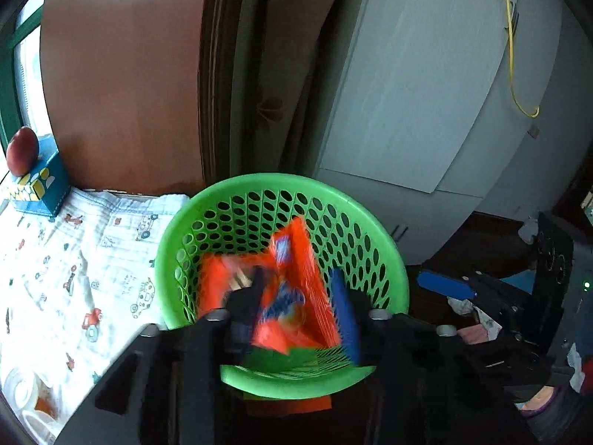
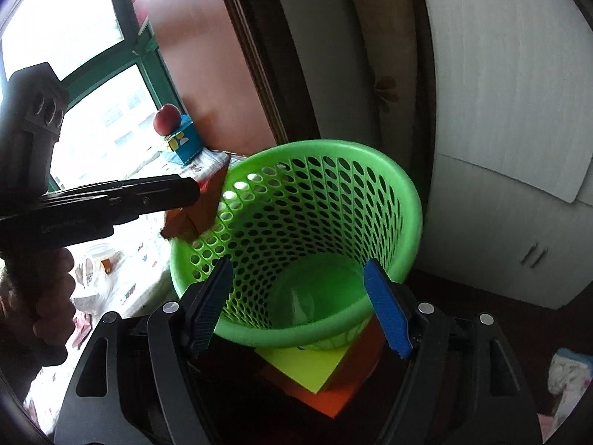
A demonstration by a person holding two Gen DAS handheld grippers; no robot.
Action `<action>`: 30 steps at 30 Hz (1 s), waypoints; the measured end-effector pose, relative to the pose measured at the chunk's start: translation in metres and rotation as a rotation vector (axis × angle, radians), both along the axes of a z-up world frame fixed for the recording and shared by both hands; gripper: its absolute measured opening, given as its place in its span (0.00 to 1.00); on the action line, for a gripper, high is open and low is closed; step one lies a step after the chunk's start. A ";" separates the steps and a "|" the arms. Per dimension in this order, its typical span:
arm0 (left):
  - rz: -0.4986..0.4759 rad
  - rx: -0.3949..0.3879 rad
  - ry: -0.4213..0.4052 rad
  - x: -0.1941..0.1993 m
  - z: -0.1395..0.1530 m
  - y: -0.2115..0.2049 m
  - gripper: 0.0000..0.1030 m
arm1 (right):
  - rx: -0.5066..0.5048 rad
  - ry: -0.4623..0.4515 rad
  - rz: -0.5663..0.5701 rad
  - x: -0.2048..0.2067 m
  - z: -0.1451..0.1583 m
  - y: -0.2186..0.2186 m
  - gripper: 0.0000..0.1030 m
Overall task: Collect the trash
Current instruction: 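Carry both items to the green wastebasket and open both tools to drop them, then grasp the white foam block with the left tool while the right tool grasps a cup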
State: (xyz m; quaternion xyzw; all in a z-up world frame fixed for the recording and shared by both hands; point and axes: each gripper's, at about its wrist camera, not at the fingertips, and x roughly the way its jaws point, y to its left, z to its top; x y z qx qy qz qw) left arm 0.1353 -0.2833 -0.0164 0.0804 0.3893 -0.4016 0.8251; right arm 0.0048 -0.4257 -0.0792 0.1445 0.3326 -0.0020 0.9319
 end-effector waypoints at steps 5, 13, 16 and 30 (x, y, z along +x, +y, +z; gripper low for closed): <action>0.012 -0.003 0.016 -0.001 -0.003 0.005 0.46 | 0.003 0.003 -0.007 -0.006 0.000 0.001 0.71; 0.135 -0.003 0.008 -0.010 0.004 0.061 0.51 | -0.021 -0.027 0.049 -0.007 0.010 0.032 0.73; 0.191 0.004 -0.007 -0.016 0.006 0.086 0.53 | -0.031 -0.037 0.088 -0.005 0.014 0.050 0.73; 0.515 0.031 -0.036 -0.047 0.005 0.247 0.62 | -0.009 -0.049 0.308 0.026 0.025 0.149 0.73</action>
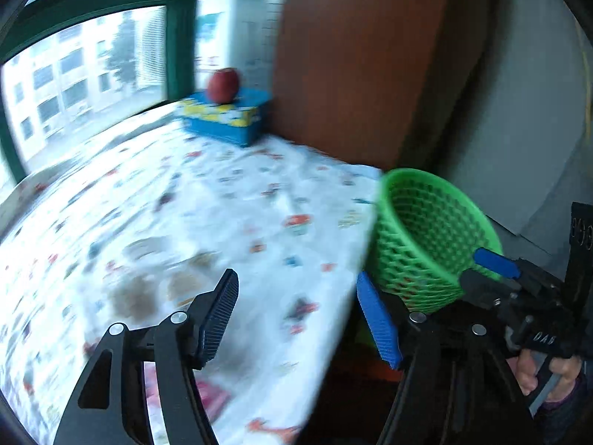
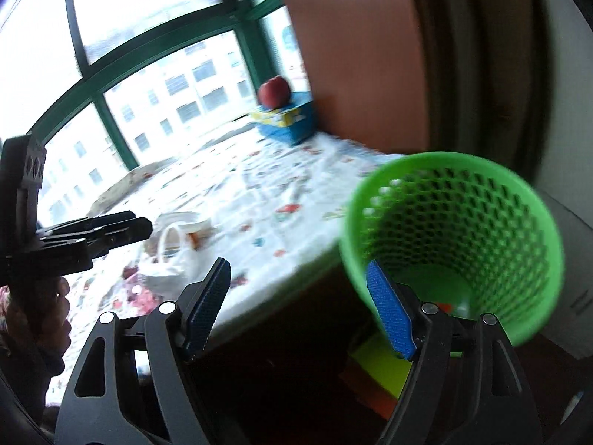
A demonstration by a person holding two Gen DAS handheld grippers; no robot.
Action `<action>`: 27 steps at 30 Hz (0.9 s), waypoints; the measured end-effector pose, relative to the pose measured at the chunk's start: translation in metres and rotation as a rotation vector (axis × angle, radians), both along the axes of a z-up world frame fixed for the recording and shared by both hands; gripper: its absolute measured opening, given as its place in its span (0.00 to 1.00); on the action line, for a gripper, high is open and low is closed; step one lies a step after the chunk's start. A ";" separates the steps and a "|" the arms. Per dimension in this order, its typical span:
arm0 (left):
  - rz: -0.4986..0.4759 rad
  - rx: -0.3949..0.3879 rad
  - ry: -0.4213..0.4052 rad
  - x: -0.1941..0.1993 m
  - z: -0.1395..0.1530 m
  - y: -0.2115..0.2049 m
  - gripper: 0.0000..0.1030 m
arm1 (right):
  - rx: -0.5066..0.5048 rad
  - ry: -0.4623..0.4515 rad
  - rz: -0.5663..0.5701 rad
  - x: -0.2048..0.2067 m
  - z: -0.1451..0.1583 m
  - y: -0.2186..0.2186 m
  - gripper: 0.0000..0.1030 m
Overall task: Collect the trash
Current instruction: 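Grasp the white foam block with the left tool while the right tool grasps a cup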
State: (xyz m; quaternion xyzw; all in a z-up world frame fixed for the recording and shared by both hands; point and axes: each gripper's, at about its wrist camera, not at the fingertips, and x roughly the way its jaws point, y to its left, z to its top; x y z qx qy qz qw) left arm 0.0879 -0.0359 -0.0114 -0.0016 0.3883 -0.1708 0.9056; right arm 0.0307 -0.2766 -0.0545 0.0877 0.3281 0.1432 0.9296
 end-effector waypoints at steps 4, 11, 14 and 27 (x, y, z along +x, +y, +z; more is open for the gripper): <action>0.104 -0.011 0.014 -0.010 -0.007 0.053 0.62 | 0.008 0.007 0.063 0.010 -0.001 0.029 0.73; 0.263 -0.024 0.050 -0.030 -0.025 0.124 0.62 | 0.021 0.030 0.180 0.020 -0.009 0.080 0.73; 0.316 -0.035 0.065 -0.040 -0.033 0.147 0.62 | 0.021 0.044 0.227 0.023 -0.013 0.101 0.73; 0.418 -0.089 0.131 -0.061 -0.066 0.191 0.62 | -0.036 0.120 0.291 0.076 -0.026 0.189 0.73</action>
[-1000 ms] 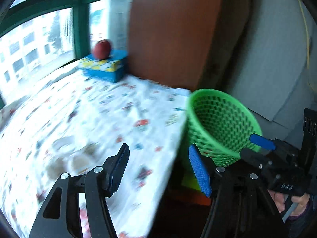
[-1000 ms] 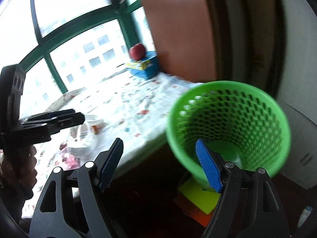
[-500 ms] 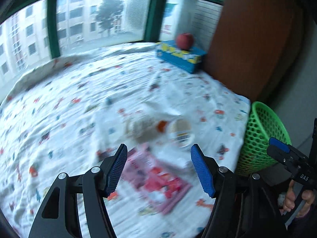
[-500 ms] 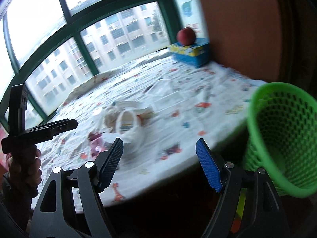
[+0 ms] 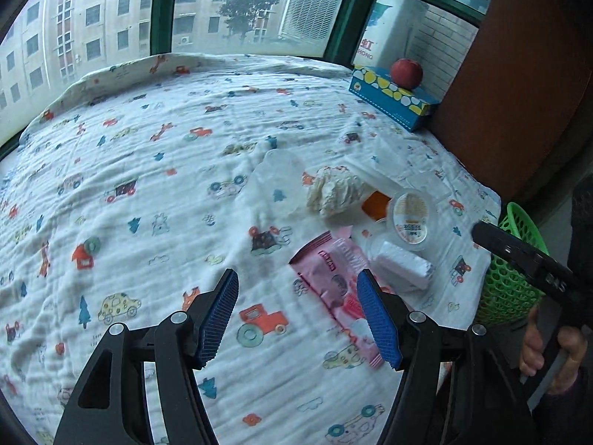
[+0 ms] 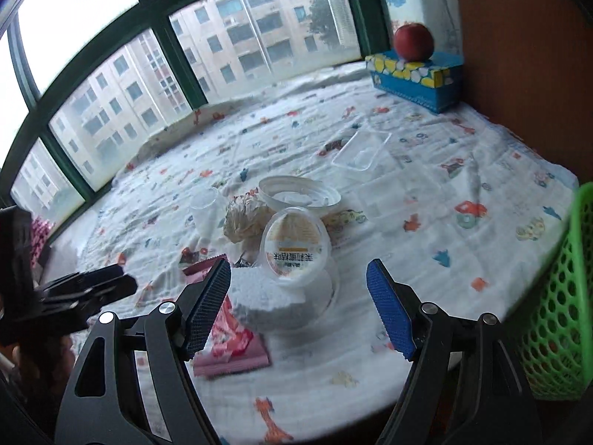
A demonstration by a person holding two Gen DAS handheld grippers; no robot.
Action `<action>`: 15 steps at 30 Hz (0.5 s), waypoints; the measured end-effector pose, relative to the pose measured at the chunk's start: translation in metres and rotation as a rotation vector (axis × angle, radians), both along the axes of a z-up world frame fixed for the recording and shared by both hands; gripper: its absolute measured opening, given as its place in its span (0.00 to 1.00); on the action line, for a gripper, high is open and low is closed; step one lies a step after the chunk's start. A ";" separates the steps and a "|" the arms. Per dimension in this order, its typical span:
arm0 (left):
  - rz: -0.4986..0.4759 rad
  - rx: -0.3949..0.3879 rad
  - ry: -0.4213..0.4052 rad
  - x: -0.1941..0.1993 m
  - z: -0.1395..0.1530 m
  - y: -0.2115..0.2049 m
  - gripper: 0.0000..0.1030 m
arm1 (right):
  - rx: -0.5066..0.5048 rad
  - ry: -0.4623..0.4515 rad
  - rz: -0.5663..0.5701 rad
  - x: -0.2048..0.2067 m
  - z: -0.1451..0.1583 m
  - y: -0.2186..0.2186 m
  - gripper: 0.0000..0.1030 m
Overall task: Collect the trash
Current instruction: 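Grasp the white foam block with the left tool while the right tool grasps a cup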
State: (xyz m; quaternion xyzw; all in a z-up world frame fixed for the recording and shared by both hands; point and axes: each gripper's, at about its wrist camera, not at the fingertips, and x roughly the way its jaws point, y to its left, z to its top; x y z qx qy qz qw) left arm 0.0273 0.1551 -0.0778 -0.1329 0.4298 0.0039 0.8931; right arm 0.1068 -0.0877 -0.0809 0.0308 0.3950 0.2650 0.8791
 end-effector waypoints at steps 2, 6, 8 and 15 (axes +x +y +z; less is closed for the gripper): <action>0.008 -0.008 0.004 -0.003 -0.002 0.005 0.62 | -0.016 0.027 0.006 0.009 -0.007 0.014 0.73; 0.026 -0.019 0.004 -0.008 -0.006 0.016 0.62 | -0.075 0.049 0.001 0.024 -0.016 0.039 0.73; 0.031 -0.023 0.004 -0.011 -0.008 0.019 0.62 | -0.113 0.058 -0.013 0.031 -0.021 0.048 0.73; 0.037 -0.041 0.010 -0.014 -0.015 0.028 0.62 | -0.201 0.093 -0.059 0.050 -0.038 0.069 0.73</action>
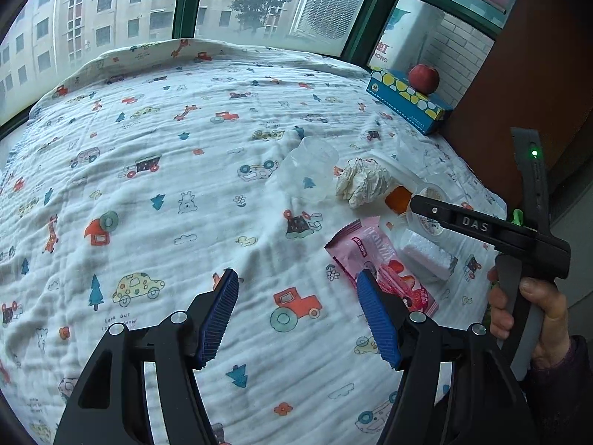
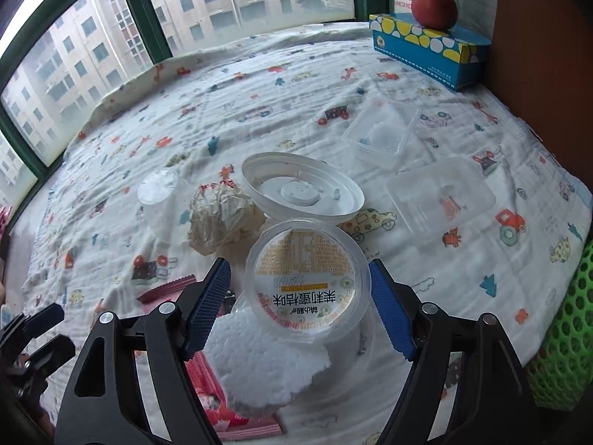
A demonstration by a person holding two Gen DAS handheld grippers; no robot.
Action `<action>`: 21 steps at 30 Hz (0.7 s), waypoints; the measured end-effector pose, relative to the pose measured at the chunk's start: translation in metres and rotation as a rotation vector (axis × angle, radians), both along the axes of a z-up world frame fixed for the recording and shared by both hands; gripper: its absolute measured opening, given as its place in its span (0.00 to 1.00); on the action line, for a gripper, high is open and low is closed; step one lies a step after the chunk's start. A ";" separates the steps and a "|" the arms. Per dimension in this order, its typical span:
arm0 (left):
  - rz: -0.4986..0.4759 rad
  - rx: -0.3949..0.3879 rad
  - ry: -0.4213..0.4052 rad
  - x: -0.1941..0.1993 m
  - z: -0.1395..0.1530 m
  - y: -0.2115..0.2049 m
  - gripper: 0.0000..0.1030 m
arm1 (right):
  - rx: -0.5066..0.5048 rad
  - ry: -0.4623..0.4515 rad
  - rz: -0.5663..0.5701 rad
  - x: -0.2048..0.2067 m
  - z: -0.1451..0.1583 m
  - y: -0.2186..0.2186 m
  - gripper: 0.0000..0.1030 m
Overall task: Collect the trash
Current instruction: 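Grasp the white foam block with the left tool while the right tool grasps a cup, then carry the foam block and cup to the green wastebasket and release both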
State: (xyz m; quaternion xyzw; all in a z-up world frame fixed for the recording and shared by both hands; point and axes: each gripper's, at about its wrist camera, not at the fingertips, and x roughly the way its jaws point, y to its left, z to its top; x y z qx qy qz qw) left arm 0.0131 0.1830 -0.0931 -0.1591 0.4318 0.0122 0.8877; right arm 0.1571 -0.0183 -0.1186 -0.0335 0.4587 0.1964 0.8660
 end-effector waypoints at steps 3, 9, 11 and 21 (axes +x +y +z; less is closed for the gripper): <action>0.003 -0.009 0.002 0.000 -0.002 0.002 0.62 | -0.027 0.007 -0.016 0.004 -0.006 0.002 0.73; -0.004 -0.020 0.006 0.000 -0.004 -0.001 0.62 | -0.058 0.022 -0.030 0.008 -0.013 0.006 0.69; -0.015 -0.017 0.005 0.001 -0.004 -0.004 0.62 | -0.059 0.031 -0.030 0.009 -0.015 0.006 0.64; -0.132 -0.018 -0.012 0.015 0.003 -0.037 0.62 | 0.050 -0.039 -0.035 -0.005 0.024 -0.030 0.64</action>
